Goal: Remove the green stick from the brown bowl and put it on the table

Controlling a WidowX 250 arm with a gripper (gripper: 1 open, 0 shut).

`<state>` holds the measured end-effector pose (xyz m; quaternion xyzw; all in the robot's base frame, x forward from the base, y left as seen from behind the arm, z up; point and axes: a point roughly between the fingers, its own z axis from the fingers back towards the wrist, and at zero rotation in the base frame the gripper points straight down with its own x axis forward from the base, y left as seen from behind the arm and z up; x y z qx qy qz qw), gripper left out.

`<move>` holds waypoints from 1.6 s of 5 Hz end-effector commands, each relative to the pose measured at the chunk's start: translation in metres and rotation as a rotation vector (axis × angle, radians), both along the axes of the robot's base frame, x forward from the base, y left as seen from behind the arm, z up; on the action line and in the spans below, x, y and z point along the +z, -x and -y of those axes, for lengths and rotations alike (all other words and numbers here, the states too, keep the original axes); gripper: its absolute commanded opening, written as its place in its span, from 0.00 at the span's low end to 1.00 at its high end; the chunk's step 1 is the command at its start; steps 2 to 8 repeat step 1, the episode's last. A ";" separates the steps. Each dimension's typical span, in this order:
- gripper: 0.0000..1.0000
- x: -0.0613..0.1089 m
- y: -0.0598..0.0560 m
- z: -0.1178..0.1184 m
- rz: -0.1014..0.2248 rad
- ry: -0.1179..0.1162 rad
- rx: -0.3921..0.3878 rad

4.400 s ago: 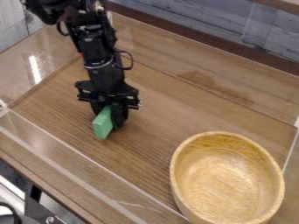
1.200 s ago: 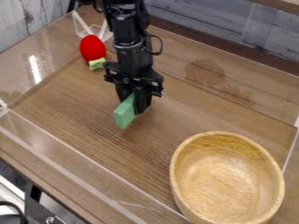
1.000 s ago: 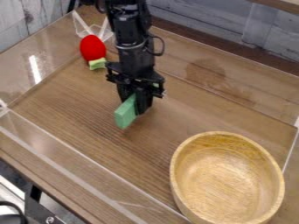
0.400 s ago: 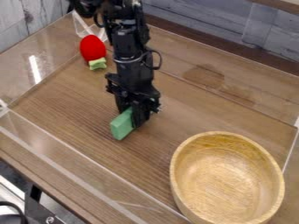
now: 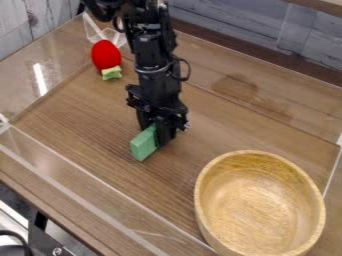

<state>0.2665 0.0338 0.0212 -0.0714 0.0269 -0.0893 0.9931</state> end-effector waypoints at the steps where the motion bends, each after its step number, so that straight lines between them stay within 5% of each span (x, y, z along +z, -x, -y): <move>1: 0.00 0.000 -0.001 -0.009 0.007 0.002 -0.025; 8: 0.00 0.000 -0.001 -0.009 0.007 0.002 -0.025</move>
